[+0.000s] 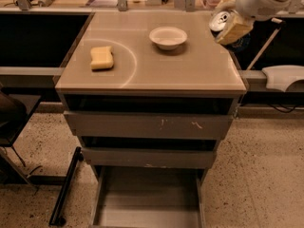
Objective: Pick pepsi can from bottom drawer and place on counter
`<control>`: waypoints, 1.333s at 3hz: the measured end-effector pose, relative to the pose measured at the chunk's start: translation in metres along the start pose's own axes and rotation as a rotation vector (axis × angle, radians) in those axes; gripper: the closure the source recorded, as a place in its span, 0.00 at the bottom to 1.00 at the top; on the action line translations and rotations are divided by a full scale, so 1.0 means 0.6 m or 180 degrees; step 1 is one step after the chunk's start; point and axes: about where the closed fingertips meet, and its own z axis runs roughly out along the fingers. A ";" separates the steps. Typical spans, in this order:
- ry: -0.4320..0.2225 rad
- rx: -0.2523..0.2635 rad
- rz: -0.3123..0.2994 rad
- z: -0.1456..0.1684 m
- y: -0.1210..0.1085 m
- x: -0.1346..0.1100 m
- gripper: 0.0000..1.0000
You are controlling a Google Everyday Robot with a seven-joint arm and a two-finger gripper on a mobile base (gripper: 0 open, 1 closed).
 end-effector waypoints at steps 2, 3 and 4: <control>-0.0506 -0.0592 -0.0138 0.188 -0.047 -0.071 1.00; -0.0738 -0.0810 -0.0118 0.266 -0.029 -0.090 1.00; -0.0745 -0.0796 -0.0109 0.274 -0.030 -0.091 0.82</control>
Offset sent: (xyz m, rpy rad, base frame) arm 0.1261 0.1197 -0.0907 0.1710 0.2721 0.3147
